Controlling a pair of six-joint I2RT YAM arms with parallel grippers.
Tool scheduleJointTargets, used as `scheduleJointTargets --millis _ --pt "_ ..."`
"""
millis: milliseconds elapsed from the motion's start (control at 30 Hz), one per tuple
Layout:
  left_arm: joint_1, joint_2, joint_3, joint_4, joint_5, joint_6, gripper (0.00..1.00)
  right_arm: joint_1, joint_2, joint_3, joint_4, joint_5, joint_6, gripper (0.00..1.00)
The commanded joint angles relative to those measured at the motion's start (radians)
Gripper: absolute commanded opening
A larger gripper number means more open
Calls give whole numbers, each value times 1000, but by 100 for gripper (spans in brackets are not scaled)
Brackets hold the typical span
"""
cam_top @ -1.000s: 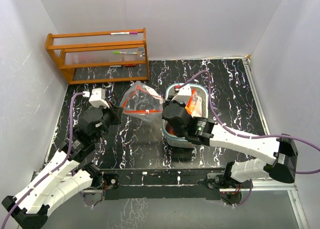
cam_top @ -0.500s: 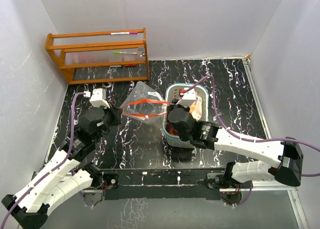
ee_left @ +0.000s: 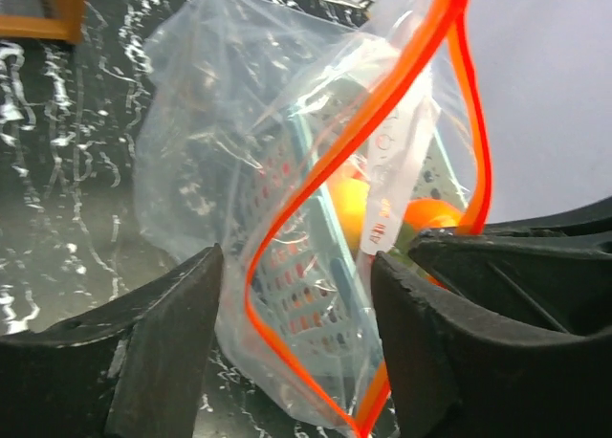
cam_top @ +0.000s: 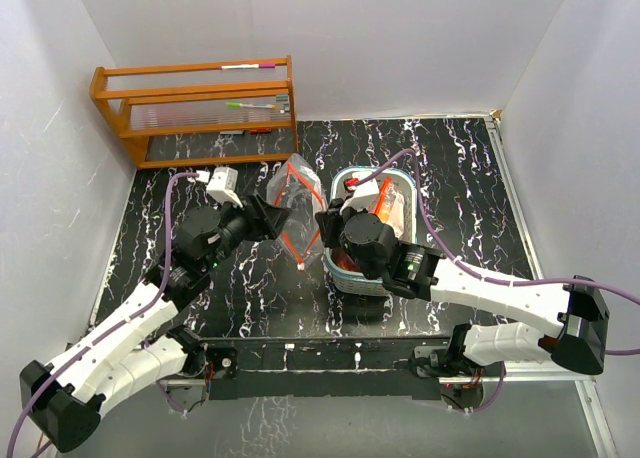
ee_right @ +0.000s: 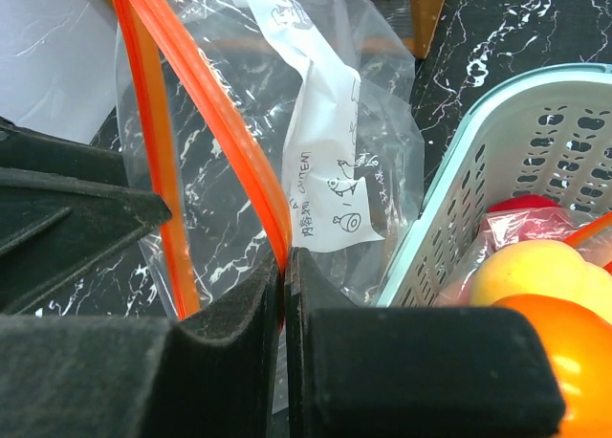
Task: Place the food in the zip-top bag and seal the zipper
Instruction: Open the zipper of the food storage bag.
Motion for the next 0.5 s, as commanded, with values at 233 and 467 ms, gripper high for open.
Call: scheduleJointTargets --millis 233,467 --pt "6 89 37 37 48 -9 71 -4 -10 29 72 -19 -4 8" --pt "4 181 66 -45 -23 29 71 -4 -27 20 96 -61 -23 8"
